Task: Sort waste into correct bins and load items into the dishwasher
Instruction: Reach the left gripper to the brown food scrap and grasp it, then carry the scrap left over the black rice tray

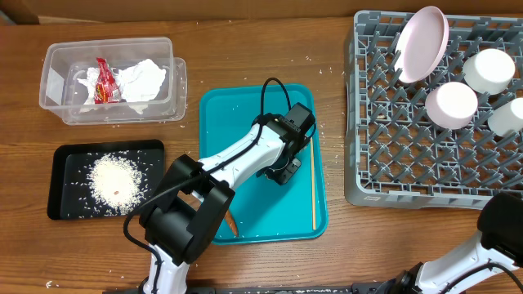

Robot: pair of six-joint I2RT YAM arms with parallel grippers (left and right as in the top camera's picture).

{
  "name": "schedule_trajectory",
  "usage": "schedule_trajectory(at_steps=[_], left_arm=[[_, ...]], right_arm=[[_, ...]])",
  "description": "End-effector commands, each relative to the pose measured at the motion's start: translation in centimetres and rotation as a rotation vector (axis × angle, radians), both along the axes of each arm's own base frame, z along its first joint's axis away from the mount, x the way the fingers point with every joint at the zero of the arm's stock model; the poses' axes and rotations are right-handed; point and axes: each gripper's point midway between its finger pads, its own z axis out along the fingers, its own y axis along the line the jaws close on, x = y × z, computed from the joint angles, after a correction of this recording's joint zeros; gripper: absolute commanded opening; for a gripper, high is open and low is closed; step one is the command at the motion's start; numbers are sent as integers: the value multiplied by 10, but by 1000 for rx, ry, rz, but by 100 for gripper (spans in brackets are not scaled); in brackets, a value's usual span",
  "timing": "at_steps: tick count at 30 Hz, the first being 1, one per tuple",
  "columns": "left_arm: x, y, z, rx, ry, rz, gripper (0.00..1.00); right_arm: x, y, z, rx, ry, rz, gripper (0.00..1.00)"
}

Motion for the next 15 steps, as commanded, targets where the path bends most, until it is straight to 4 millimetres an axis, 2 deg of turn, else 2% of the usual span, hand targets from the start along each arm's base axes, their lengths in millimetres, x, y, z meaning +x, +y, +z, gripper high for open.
schedule_trajectory(at_steps=[1, 8, 15], left_arm=[[6, 1, -3, 19, -17, 22, 42], [13, 2, 6, 19, -29, 60, 37], [41, 14, 38, 2, -48, 143, 30]], right_arm=[[0, 1, 6, -4, -19, -2, 100], [0, 1, 6, -4, -19, -2, 100], [0, 1, 6, -4, -19, -2, 100]])
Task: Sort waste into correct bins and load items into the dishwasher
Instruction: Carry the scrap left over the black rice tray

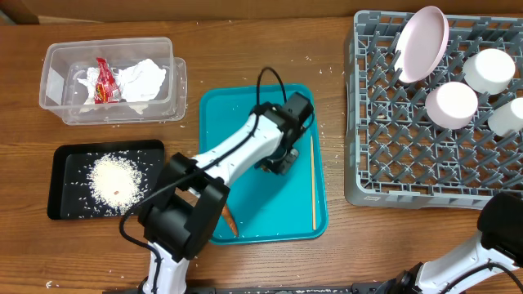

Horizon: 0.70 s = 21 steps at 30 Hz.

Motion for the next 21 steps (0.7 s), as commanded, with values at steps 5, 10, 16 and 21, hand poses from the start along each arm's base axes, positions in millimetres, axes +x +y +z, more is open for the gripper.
schedule_trajectory(at_steps=[5, 10, 16, 21], left_arm=[[47, 25, 43, -23, -58, 140, 29], [82, 65, 78, -27, -115, 253, 30], [121, 163, 130, -18, -195, 599, 31], [113, 220, 141, -6, -159, 830, 27]], right_arm=[[0, 1, 5, -4, -18, -2, 100], [0, 1, 5, -4, -18, -2, 100], [0, 1, 5, -4, -18, -2, 100], [0, 1, 5, -4, -18, -2, 100]])
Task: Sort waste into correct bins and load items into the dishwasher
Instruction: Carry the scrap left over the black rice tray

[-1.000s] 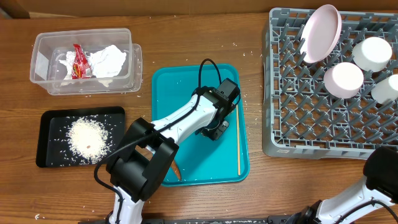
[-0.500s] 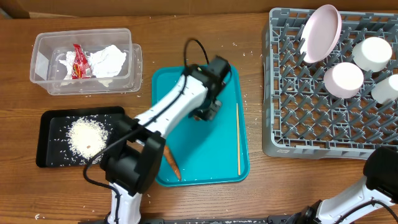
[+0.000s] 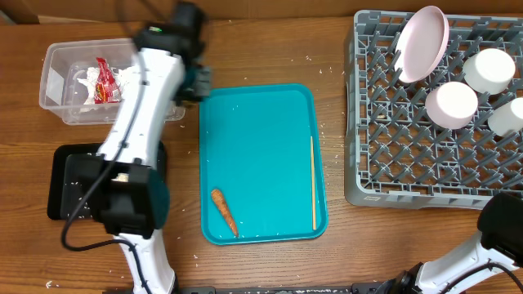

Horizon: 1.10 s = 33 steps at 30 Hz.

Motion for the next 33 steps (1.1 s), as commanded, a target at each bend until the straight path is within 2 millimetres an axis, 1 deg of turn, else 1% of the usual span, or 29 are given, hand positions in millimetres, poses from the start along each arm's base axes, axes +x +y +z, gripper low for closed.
schedule_trajectory(at_steps=[1, 6, 11, 12, 17, 18, 19, 28, 30, 31, 33], left_arm=[[-3, 44, 9, -7, 2, 222, 27], [-16, 86, 7, -9, 43, 365, 31], [-30, 121, 6, -12, 77, 488, 30], [-35, 132, 6, -13, 89, 527, 30], [-50, 161, 5, -17, 113, 635, 31], [-54, 167, 4, -20, 121, 667, 31], [-60, 177, 1, -21, 136, 711, 31], [-87, 213, -20, -27, 196, 838, 32], [-91, 218, -28, -29, 206, 859, 32], [-97, 222, -37, -31, 222, 881, 32], [-102, 225, -47, -33, 240, 897, 32]], right_arm=[[0, 1, 6, -4, -19, -2, 100], [0, 1, 6, -4, -19, -2, 100], [0, 1, 5, -3, -19, -2, 100], [0, 1, 5, -3, -19, -2, 100], [0, 1, 6, -4, -19, -2, 100], [0, 1, 6, -4, -19, -2, 100], [0, 1, 6, -4, -19, -2, 100], [0, 1, 6, -4, -19, -2, 100], [0, 1, 6, -4, -19, -2, 100], [0, 1, 6, -4, -19, -2, 100], [0, 1, 6, -4, -19, -2, 100]])
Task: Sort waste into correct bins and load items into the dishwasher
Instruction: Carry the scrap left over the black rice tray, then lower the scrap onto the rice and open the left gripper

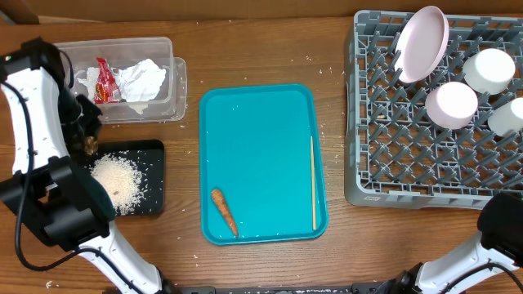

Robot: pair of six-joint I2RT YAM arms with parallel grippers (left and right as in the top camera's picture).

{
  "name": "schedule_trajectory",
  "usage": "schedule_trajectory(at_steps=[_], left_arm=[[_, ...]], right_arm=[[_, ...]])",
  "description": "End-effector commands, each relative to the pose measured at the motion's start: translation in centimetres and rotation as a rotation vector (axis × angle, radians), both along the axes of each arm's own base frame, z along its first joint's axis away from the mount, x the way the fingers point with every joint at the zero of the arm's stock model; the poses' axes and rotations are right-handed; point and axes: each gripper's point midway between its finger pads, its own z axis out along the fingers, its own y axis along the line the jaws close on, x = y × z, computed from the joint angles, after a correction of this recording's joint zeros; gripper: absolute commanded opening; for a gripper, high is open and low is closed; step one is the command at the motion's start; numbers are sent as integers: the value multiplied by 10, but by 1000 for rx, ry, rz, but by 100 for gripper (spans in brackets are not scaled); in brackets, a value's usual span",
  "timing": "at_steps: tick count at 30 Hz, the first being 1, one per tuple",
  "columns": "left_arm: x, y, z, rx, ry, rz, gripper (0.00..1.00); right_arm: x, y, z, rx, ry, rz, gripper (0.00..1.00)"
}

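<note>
A teal tray (257, 139) in the middle holds an orange carrot piece (225, 211) near its front left and a thin wooden chopstick (312, 184) along its right edge. My left arm reaches over the far left. Its gripper (87, 140) hangs over the back edge of the black tray (151, 184) with the rice pile (114, 181). A small brownish bit shows at the fingertips, but I cannot tell whether the jaws stand open or closed. Only the base of the right arm (500, 229) shows; its gripper is out of view.
A clear plastic bin (167, 90) at the back left holds a red wrapper (104, 80) and crumpled white paper (140, 80). The grey dish rack (384, 147) on the right carries a pink plate (423, 42) and three white cups (451, 104). Rice grains lie scattered on the table.
My left arm has moved from the right end of the clear bin to the far left. Its gripper now hangs over the back edge of the black rice tray.
My left gripper was down on the teal tray, left of the chopstick, at the two oldest moments. Then it was up beside the clear bin, with the tray bare but for carrot and chopstick. Now it is over the black rice tray.
</note>
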Motion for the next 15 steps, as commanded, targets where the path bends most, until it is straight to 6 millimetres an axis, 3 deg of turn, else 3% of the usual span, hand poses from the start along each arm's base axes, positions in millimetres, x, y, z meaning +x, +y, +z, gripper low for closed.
schedule_trajectory(at_steps=[1, 15], left_arm=[[-15, 7, -23, -8, 47, 57, 32], [-38, 20, -63, 20, 104, 131, 38]], right_arm=[[0, 1, 6, -5, -19, -2, 100], [0, 1, 6, -5, -19, -2, 100]])
